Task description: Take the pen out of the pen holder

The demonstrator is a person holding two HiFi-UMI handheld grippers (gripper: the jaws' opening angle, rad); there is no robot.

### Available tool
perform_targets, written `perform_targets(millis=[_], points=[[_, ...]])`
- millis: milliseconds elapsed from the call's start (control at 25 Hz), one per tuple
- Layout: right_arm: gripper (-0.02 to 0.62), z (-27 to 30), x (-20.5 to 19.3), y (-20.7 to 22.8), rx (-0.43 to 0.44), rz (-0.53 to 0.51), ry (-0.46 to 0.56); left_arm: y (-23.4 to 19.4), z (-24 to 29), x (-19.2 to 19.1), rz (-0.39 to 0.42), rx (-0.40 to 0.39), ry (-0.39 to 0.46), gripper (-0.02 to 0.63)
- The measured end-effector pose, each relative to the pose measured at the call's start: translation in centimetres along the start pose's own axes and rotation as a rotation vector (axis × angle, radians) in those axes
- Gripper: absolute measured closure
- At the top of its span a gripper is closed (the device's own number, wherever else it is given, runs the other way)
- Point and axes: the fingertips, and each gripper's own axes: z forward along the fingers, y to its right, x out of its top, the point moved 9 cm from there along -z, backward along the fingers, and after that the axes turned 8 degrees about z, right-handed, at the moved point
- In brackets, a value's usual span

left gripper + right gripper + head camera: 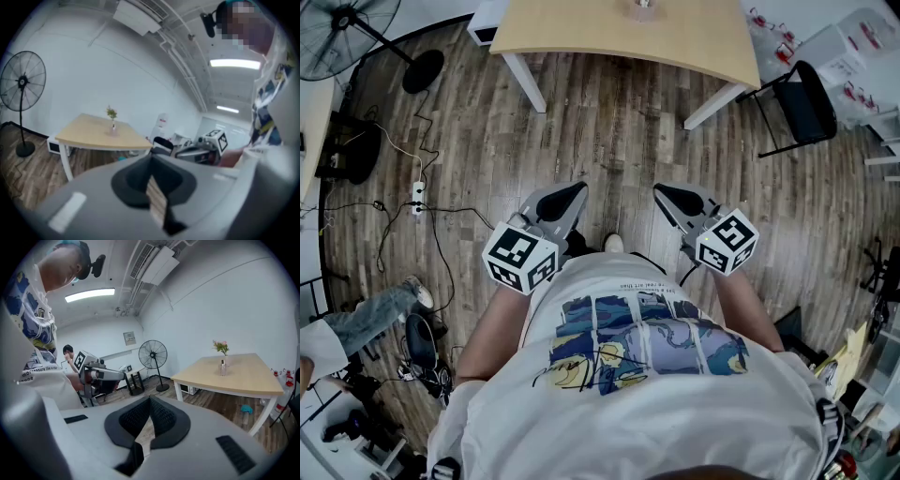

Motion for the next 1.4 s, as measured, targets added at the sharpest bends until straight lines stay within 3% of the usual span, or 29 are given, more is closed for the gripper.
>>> perform_targets(millis=[160, 320, 440, 600, 880, 1160, 1400], points=[[0.589, 1.5, 0.9, 3.7, -0.045, -0.008, -0.004, -2.5, 2.9, 0.5, 0.0, -0.017, 0.012, 0.598], [0.589, 4.9, 2.3, 6.4, -0.088, 0.004, -0.016, -7.8, 5.5, 0.6, 0.028, -0.061, -0.012, 0.598], [0.589, 7.6, 4.5, 8.0, -0.143, 0.013, -0.016, -12.2, 7.7, 2.0, 0.021, -0.089, -0.022, 0.598], [0.589, 12.2, 8.3, 10.3, -0.189, 0.044, -0.021, -18.1, 9.3, 5.6, 0.087, -0.125, -0.006, 0.597], [0.587, 19.0, 13.0, 13.7, -0.244, 0.022, -0.012, -27.0, 10.6, 6.5, 0.111, -0.203, -0.026, 0.597], [0.54, 19.5, 16.5, 21.3, -0.32, 0.019, 0.007, -29.8, 15.1, 8.1, 0.066, -0.187, -0.001, 0.597], [0.541, 20.6, 20.6, 32.1, -0.292, 0.003, -0.003, -31.5, 20.5, 11.5, 0.074, -0.098, -0.01, 0.597]])
